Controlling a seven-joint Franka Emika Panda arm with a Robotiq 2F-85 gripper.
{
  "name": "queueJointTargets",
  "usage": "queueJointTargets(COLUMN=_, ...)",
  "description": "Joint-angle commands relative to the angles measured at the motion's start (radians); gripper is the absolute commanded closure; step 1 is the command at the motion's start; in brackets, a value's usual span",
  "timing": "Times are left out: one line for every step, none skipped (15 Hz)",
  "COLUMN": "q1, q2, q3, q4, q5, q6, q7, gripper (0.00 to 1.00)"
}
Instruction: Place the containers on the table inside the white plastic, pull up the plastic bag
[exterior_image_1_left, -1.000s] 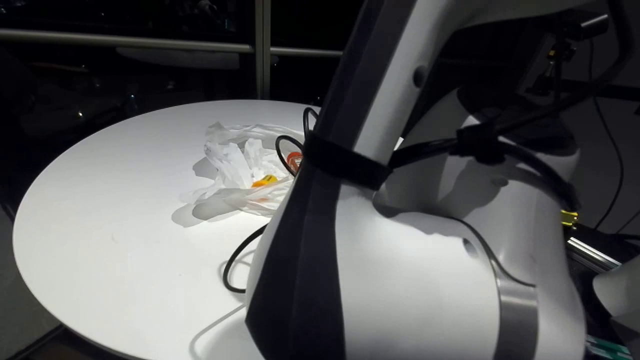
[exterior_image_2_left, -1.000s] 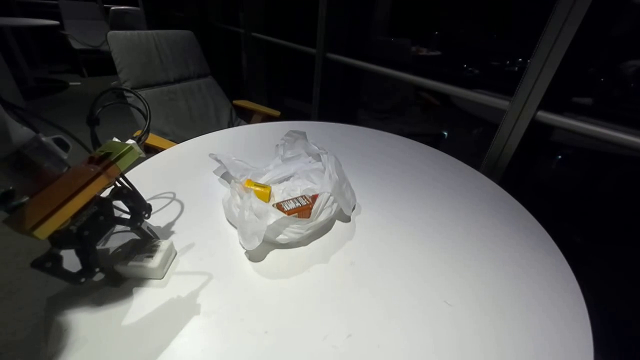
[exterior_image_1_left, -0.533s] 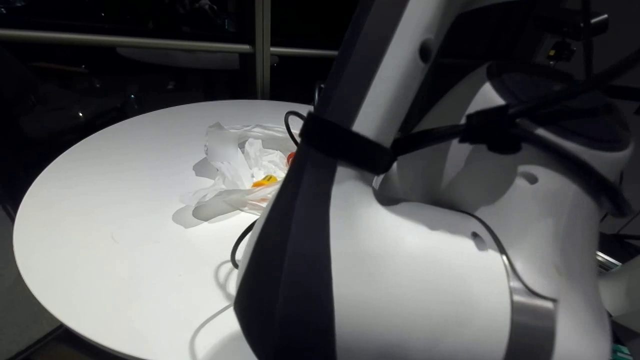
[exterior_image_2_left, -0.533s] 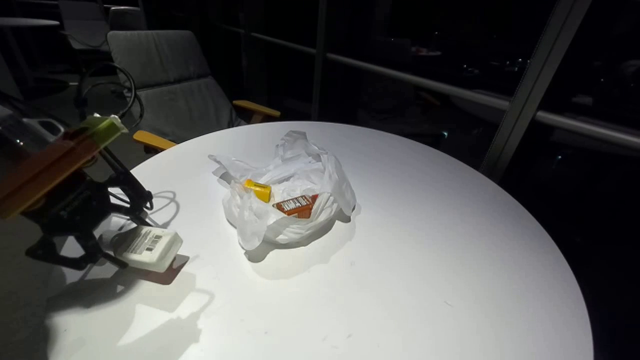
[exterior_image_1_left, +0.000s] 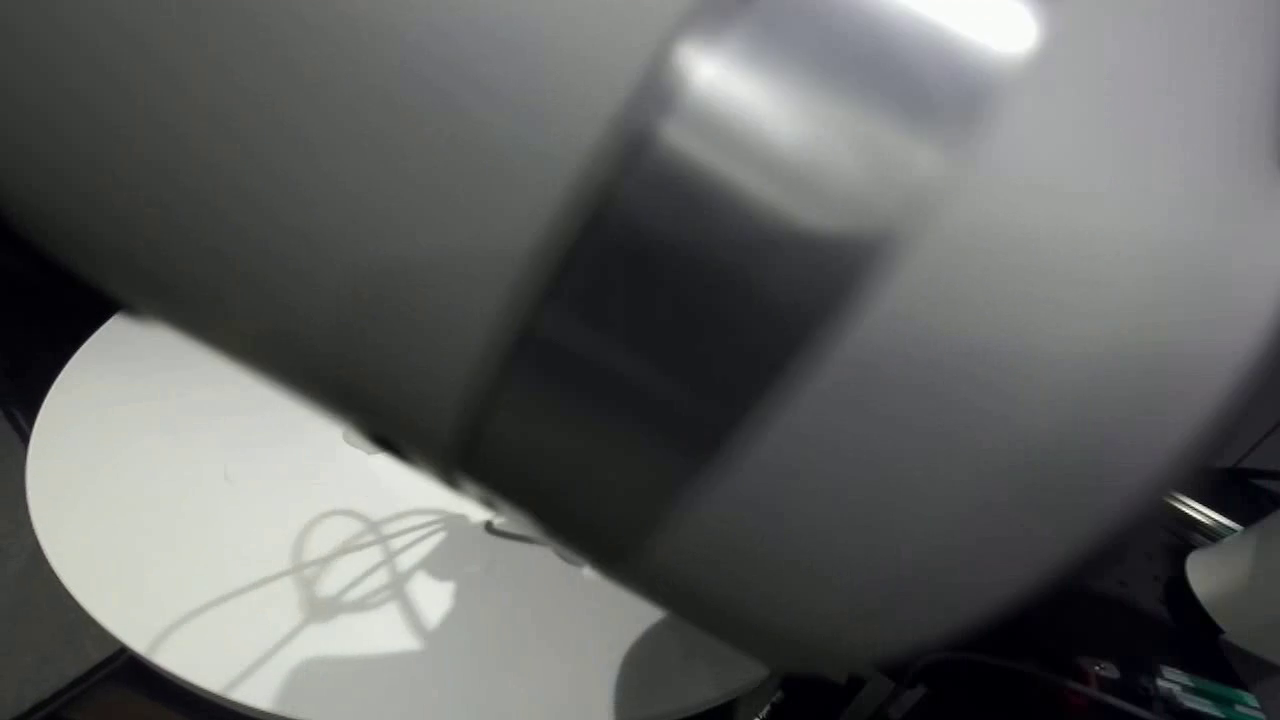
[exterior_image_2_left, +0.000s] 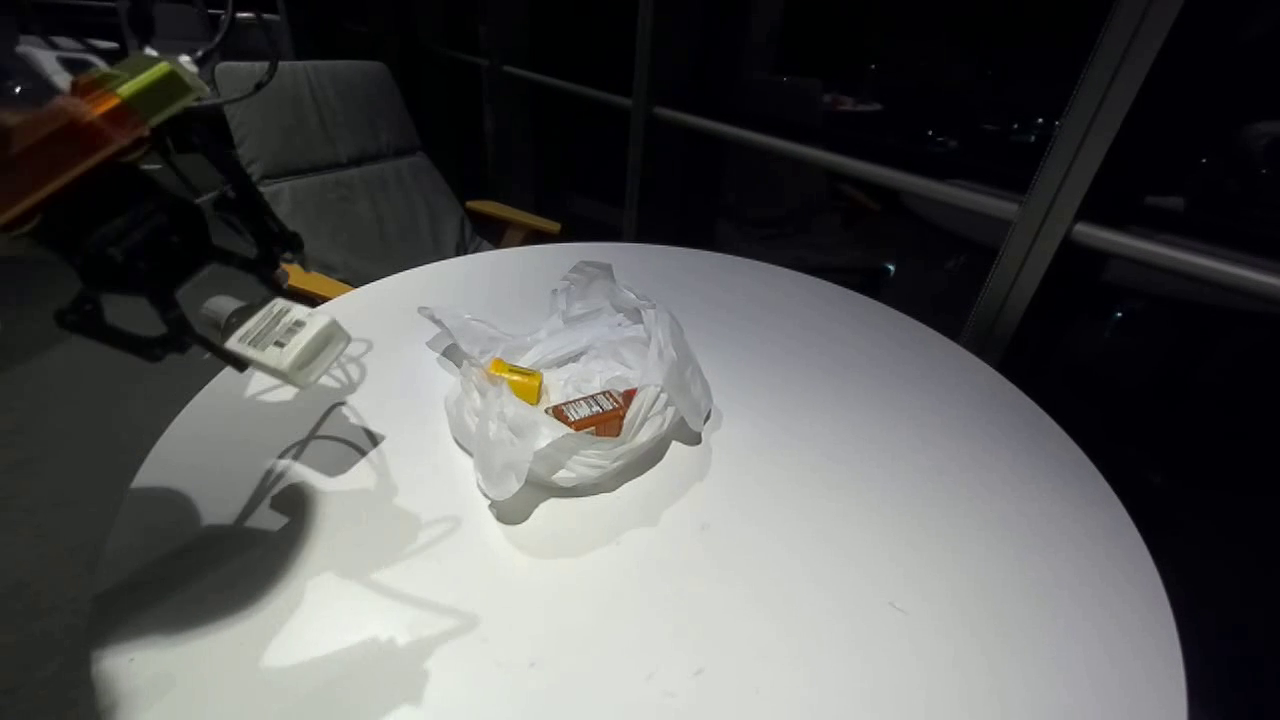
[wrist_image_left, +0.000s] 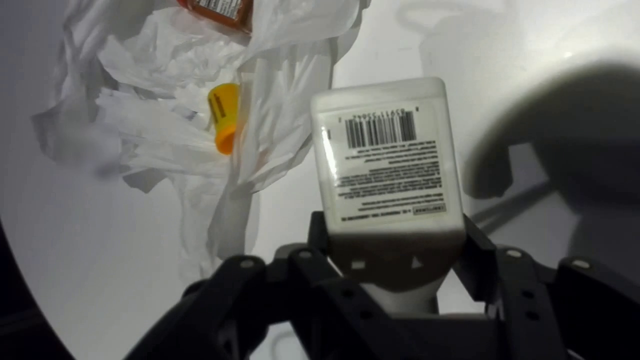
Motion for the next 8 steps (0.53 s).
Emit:
queueJointTargets(q1=-0.007, q2=0.080, q3=-0.006, q4=0.230, q5=-0.041, q6=0.109, q7=-0.044, gripper=0.64)
queueJointTargets(q1=0.091, q2=0.025, q3=-0.151, q4=0.256, q5=0.009, q6=0.020, q7=-0.042, gripper=0.64)
queueJointTargets(q1=0.033, q2=0.096, q3=-0.077, q4=0.343, q5=-0.043, q6=0.094, q7=-0.043, gripper=0.64)
queueJointTargets(q1=0.044, q2=0.099, q3=-0.112, q4=0.391, q5=-0.049, q6=0.100, q7=-0.040, gripper=0.64)
queueJointTargets(q1=0.147, q2=0.070, q3=-0.268, q4=0.443, q5=0.019, q6=0.019, q7=-0.052, gripper=0.64)
queueJointTargets(q1=0.123, q2=0.111, q3=-0.237, q4=0.495, q5=-0.011, q6=0.065, q7=-0.033, gripper=0.64)
queueJointTargets(q1=0.145, q2=0.136, q3=-0.285, q4=0.546, q5=-0.010, q6=0.065, q7=-0.018, gripper=0.64)
queueJointTargets(q1=0.156, q2=0.167, q3=-0.308, q4=0.593, q5=-0.013, q6=0.065, q7=-0.005, gripper=0.64)
